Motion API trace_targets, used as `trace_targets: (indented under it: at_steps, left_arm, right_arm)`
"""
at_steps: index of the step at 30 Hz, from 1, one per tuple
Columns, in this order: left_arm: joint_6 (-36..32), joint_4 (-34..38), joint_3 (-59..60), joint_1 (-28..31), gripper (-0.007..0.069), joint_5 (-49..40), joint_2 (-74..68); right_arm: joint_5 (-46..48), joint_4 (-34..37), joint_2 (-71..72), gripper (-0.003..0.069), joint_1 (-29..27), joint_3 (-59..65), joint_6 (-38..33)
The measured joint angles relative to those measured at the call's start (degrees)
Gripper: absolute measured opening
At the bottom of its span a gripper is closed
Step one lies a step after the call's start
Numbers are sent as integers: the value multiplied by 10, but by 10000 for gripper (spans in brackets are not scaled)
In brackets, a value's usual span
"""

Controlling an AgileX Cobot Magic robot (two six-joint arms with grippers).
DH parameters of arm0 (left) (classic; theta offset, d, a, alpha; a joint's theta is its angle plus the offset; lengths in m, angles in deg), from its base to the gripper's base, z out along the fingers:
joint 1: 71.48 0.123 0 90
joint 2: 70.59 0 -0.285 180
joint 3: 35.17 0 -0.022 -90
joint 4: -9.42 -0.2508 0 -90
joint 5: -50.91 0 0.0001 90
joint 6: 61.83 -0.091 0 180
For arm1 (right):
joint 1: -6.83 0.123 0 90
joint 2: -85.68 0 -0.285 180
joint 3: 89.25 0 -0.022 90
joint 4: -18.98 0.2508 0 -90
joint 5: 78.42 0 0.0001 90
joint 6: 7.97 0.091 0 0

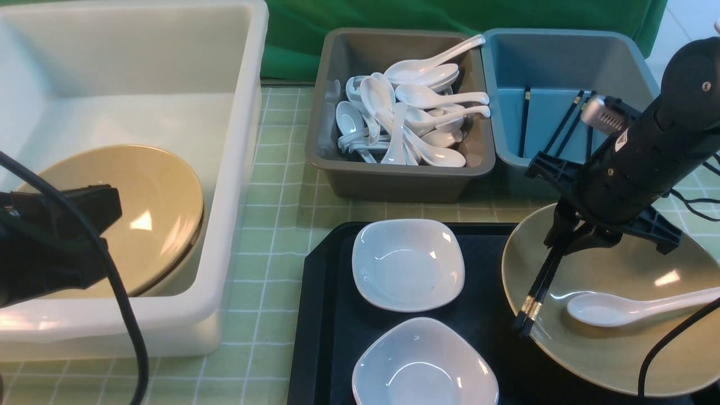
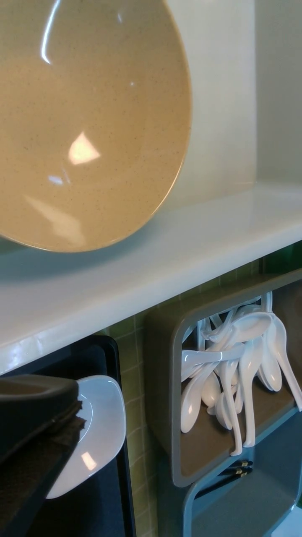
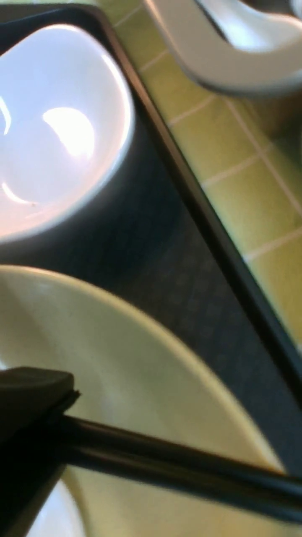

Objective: On green table put chopsticks spoon bowls plates into blue grey white boxes.
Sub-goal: 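Move the grippers toward the tableware on the black tray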

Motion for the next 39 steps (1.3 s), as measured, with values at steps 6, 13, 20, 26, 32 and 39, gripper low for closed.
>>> trace_targets:
  at_steps: [6,13,20,26,32,39]
  left_arm:
    - [0,0,0,0,-2,0,0]
    - [0,0,0,0,-2,0,0]
    - [0,0,0,0,-2,0,0]
    - [0,0,0,0,-2,-2,0]
    - [0,0,0,0,-2,-7,0]
    - [-2,14,0,0,-2,-6,0]
  right_arm:
    - [-16,12,0,63,0,-1,-28]
    - [-14,14,0,63,0,-1,-41]
    - [-3,14,0,63,0,-1,-61]
    - [21,17,0,63,-5,-9,-85]
    - [82,61,0,63,-51,-41,-146]
    - [122,108,0,63,-107,-55,-195]
